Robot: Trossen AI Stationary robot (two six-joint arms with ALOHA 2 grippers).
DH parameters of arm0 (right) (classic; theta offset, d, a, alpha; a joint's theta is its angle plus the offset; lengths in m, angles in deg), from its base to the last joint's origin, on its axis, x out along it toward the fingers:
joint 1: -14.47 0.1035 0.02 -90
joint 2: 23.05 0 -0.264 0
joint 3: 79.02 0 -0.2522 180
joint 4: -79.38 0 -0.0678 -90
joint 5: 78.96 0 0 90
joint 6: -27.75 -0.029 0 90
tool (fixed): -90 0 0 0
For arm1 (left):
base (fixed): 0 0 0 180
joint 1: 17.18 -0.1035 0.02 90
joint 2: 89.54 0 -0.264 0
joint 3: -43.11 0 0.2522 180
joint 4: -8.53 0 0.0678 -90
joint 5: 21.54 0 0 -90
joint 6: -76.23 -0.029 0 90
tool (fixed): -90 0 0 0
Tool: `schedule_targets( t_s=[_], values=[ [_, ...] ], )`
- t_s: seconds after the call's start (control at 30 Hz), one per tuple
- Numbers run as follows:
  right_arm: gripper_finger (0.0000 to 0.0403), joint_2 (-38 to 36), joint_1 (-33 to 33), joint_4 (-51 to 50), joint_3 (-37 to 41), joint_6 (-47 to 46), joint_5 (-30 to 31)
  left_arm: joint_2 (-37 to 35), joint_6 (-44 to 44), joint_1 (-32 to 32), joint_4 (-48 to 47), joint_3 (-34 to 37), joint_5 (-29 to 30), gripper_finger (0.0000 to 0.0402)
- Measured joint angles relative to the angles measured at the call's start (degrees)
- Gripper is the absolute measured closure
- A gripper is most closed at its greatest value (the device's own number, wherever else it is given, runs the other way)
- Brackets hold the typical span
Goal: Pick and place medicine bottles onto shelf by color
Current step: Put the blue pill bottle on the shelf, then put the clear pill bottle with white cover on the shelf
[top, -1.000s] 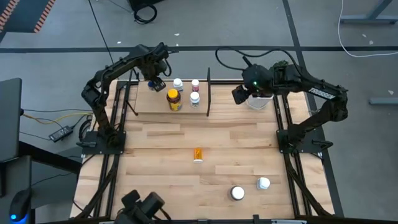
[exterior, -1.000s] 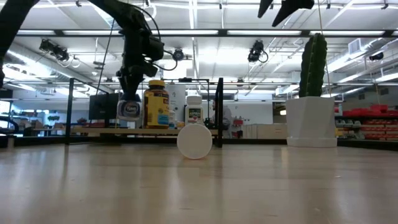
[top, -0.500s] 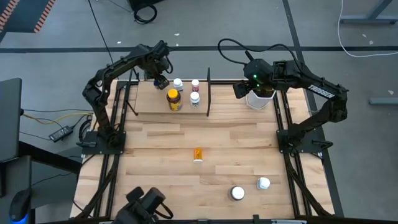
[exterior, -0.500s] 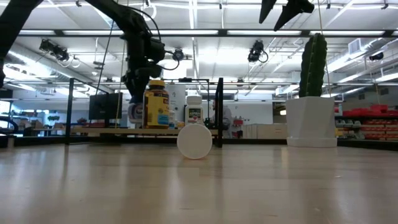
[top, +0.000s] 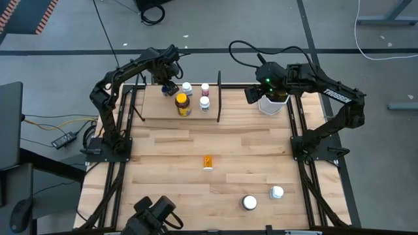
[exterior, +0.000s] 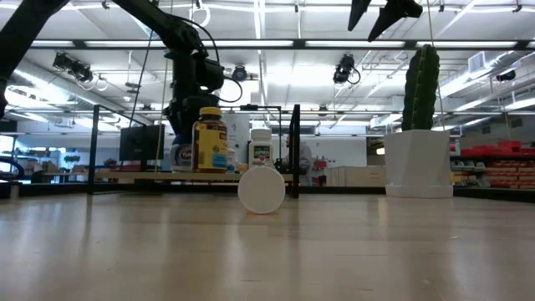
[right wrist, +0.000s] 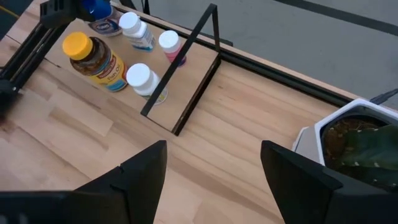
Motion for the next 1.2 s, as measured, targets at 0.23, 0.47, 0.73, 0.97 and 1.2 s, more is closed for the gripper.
schedule_targets(
  t_s=[0.23,0.47,0.73,0.97,1.2],
  values=[
    [0.0137,0.0,0.0,0.0,0.0,-0.3,0.0,0.0,2.0,0.5,0.6,0.0,-0.6,0.0176],
    [0.0137,0.0,0.0,0.0,0.0,-0.4,0.0,0.0,3.5,0.6,0.0,0.0,-0.5,0.0157],
    [0.0137,0.0,0.9,0.0,0.0,-0.4,0.0,-0.1,4.8,0.6,-1.2,0.0,-0.4,0.0155],
    [0.0137,0.0,2.3,0.0,0.0,-0.4,0.0,-1.1,5.1,0.6,-4.8,0.0,-0.4,0.0146],
    [0.0137,0.0,2.3,0.0,0.0,-0.2,0.0,-5.7,8.5,1.3,-5.5,0.0,-0.4,0.0145]
  ],
)
